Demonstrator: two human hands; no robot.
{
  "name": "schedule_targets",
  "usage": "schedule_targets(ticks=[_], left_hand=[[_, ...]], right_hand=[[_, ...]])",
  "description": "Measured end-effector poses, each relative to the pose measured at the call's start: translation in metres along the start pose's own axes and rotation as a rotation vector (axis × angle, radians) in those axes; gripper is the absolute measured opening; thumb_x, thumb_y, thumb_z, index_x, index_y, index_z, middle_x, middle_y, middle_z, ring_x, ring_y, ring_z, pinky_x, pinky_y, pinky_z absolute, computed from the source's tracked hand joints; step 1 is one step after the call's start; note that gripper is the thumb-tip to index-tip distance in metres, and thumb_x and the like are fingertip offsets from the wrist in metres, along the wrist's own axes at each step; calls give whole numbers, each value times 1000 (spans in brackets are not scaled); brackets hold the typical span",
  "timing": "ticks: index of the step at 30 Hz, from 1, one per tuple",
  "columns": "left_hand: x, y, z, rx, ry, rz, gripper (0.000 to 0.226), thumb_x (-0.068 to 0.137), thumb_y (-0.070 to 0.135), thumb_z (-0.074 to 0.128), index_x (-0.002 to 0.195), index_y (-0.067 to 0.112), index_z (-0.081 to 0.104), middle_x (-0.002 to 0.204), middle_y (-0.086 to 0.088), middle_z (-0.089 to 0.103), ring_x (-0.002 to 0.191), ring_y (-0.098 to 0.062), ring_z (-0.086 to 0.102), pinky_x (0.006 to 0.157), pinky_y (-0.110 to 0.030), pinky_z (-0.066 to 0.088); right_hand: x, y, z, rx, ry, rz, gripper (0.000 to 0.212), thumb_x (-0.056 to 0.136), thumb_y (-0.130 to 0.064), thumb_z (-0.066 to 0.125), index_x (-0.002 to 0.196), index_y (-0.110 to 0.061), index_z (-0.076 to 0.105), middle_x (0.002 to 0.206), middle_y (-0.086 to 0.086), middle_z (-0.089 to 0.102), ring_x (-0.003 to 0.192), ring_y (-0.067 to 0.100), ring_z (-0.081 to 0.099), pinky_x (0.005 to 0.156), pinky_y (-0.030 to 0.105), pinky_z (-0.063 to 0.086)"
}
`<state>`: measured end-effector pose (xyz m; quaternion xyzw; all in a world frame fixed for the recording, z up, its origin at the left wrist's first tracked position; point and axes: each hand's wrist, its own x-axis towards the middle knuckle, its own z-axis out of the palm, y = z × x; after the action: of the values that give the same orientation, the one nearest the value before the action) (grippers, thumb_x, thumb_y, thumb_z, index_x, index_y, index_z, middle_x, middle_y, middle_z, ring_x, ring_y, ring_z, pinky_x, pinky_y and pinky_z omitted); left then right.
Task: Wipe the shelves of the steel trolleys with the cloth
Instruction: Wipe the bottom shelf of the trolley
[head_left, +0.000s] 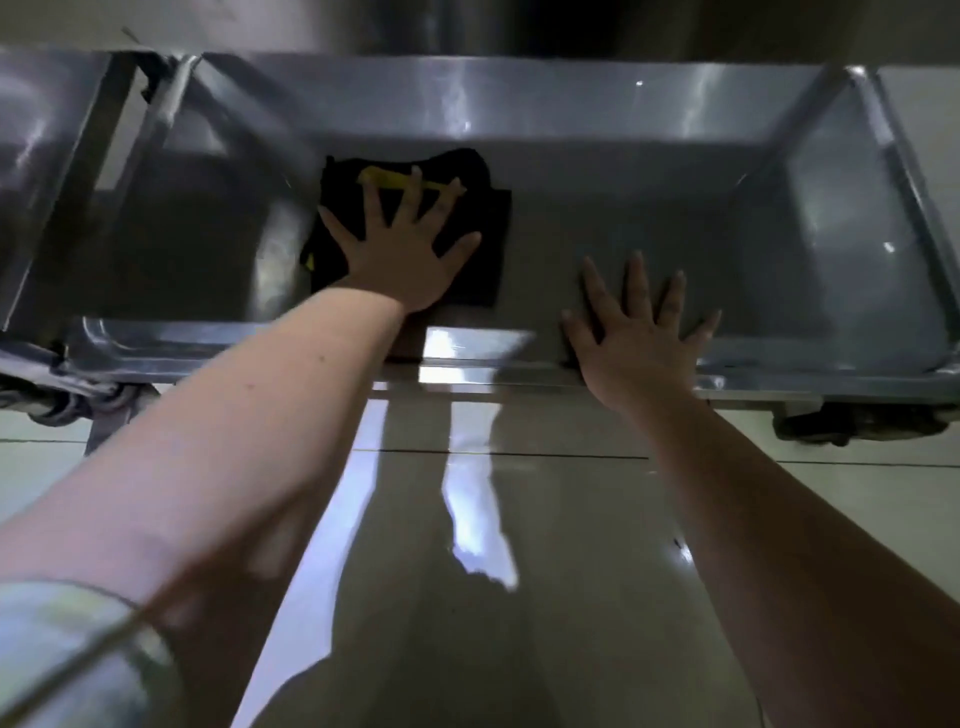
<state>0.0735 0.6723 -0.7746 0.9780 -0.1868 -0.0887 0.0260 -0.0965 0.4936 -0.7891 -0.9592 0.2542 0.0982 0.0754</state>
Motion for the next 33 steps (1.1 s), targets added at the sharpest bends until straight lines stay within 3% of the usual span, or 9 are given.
schedule_targets(ticks=[5, 8, 11, 14, 20, 28, 33], left_hand=[[-56, 6, 13, 29, -62, 73, 72, 78, 84, 4, 145, 61, -8, 164, 7, -17, 146, -41, -22, 99, -78, -16], [-90, -1, 22, 26, -2, 126, 70, 80, 85, 12, 145, 63, -4, 164, 6, -13, 147, -39, -18, 98, -76, -17], [-86, 1, 19, 16, 23, 100, 67, 84, 81, 17, 145, 62, -2, 164, 6, -13, 148, -39, -17, 100, -76, -16], [-85, 0, 23, 0, 60, 114, 65, 87, 79, 19, 146, 62, 1, 164, 7, -12, 148, -37, -17, 100, -75, -17], [-46, -7, 17, 45, 26, 44, 67, 83, 82, 10, 145, 62, -5, 164, 7, -13, 147, -38, -20, 100, -77, -17], [46, -7, -7, 2, -73, 68, 70, 84, 85, 16, 147, 60, -5, 164, 5, -14, 146, -41, -21, 100, -79, -14], [1, -5, -1, 27, -60, 124, 69, 87, 81, 15, 149, 57, -5, 164, 5, -14, 146, -42, -20, 103, -78, -11]], right_hand=[[-1, -1, -1, -38, -15, 33, 60, 90, -74, 6, 143, -59, -19, 162, -8, -21, 147, 35, -20, 110, 69, -9], [4, -10, -4, -14, -112, 84, 59, 90, -74, 6, 139, -61, -24, 159, -9, -28, 144, 39, -25, 109, 69, -14], [21, -36, -10, -51, -115, 1, 56, 93, -71, 8, 141, -61, -18, 160, -11, -25, 143, 45, -25, 107, 66, -20], [34, -49, -9, -43, -43, -95, 54, 95, -66, 5, 144, -58, -17, 160, -14, -22, 145, 41, -23, 108, 68, -16], [34, -46, 2, -64, -5, -77, 55, 91, -67, -2, 143, -58, -19, 160, -15, -21, 145, 40, -22, 107, 70, -16], [35, -47, 2, -73, 8, -76, 58, 89, -69, -2, 143, -59, -18, 161, -14, -18, 145, 41, -23, 110, 69, -13], [35, -48, 2, -54, 38, -62, 56, 91, -69, 0, 144, -59, -13, 162, -15, -15, 146, 40, -20, 110, 68, -13]])
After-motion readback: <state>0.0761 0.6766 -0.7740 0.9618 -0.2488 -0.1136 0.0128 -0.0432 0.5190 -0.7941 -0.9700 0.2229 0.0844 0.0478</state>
